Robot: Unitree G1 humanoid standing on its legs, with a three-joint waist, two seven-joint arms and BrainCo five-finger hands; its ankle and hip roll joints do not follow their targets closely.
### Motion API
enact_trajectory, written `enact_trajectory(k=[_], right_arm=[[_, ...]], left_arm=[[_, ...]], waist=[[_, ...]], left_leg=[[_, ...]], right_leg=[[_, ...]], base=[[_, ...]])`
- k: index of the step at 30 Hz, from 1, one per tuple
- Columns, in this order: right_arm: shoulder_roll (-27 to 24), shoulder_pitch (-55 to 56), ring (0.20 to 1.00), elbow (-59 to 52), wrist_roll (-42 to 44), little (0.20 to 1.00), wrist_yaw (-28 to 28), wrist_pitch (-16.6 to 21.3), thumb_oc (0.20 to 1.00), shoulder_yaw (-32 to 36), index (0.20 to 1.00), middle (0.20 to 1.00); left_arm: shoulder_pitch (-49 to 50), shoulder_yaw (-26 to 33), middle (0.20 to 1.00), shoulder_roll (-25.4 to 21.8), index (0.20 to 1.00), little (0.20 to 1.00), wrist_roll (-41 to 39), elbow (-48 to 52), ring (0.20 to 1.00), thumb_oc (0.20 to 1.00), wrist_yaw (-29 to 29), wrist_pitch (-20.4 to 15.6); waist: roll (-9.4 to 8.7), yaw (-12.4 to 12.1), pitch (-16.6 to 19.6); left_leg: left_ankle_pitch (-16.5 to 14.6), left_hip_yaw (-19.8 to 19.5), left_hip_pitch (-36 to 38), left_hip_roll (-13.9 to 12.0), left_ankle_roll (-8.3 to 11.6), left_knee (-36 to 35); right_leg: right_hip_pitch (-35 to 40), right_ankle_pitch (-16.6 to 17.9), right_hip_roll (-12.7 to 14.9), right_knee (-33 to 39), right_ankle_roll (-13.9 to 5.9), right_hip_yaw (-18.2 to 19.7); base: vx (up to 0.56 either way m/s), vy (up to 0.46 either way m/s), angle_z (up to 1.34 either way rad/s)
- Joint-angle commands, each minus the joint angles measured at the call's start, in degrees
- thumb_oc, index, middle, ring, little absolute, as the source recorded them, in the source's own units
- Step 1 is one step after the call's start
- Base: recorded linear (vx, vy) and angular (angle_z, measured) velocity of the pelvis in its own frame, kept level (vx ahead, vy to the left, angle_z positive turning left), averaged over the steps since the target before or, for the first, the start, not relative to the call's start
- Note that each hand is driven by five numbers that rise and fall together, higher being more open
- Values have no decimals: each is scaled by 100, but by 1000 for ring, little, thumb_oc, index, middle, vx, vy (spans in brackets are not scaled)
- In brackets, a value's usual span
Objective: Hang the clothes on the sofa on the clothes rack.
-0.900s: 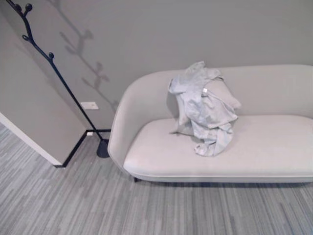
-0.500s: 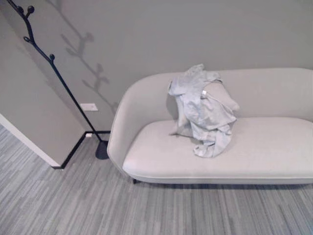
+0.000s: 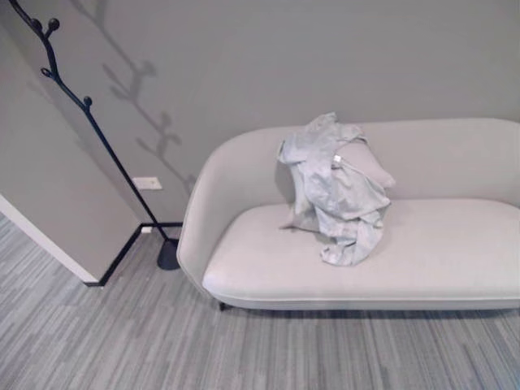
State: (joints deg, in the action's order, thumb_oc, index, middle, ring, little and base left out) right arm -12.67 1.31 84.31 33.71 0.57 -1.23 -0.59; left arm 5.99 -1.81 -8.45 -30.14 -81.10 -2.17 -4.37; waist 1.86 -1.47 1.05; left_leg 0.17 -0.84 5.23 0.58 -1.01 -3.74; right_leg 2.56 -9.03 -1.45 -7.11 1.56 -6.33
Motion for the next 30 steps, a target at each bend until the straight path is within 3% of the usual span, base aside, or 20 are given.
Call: enact_trajectory(k=[1, 9, 19, 25, 29, 30], right_arm=[[254, -415, 1000, 416, -142, 1000, 46, 33, 1000, -15, 1000, 1000], [283, -414, 1000, 440, -42, 1000, 11, 29, 1000, 44, 1000, 1000], [289, -467, 1000, 580, 362, 1000, -51, -161, 1000, 327, 1000, 1000], [248, -500, 1000, 556, 413, 1000, -84, -155, 1000, 290, 1000, 1000], [176, -636, 1000, 445, 315, 1000, -157, -94, 1000, 158, 1000, 1000], [116, -697, 1000, 429, 294, 1000, -196, -68, 1000, 158, 1000, 1000]], left_arm=[[-338, 240, 1000, -3, 1000, 1000, 194, -256, 1000, 1000, 3, -37], [-333, 339, 1000, -10, 1000, 1000, 71, -286, 1000, 1000, 45, -40], [-322, 1775, 1000, -35, 1000, 1000, -1962, -635, 1000, 1000, 384, 37], [-473, 1671, 1000, -5, 1000, 1000, -2085, -461, 1000, 1000, 429, -35], [-651, 1414, 1000, 56, 1000, 1000, -2125, -303, 1000, 1000, 379, -85], [-693, 1294, 1000, 128, 1000, 1000, -2154, -244, 1000, 1000, 371, -124]], waist=[[-256, 63, -186], [-246, 52, -198], [-237, 22, -182], [-246, 34, -288], [-394, 24, -633], [-415, 16, -741]], left_leg=[[-628, -196, 497, 125, 31, -126], [-633, -209, 496, 124, 28, -126], [-663, -232, 541, 108, 29, -126], [-591, -232, 457, 91, 17, -119], [-750, -159, -582, 310, 191, 1440], [-646, -203, -959, 205, 303, 1739]], right_leg=[[560, 783, 272, 1211, -544, 165], [557, 777, 270, 1211, -544, 157], [602, 720, 247, 1211, -547, 184], [535, 717, 237, 1211, -523, 242], [361, 789, 361, 1208, -431, 269], [334, 768, 403, 1197, -410, 257]], base=[[0, 0, 0], [0, 0, 0], [10, -3, 0], [-22, -8, 0], [-151, -3, 0], [-50, 39, -1]])
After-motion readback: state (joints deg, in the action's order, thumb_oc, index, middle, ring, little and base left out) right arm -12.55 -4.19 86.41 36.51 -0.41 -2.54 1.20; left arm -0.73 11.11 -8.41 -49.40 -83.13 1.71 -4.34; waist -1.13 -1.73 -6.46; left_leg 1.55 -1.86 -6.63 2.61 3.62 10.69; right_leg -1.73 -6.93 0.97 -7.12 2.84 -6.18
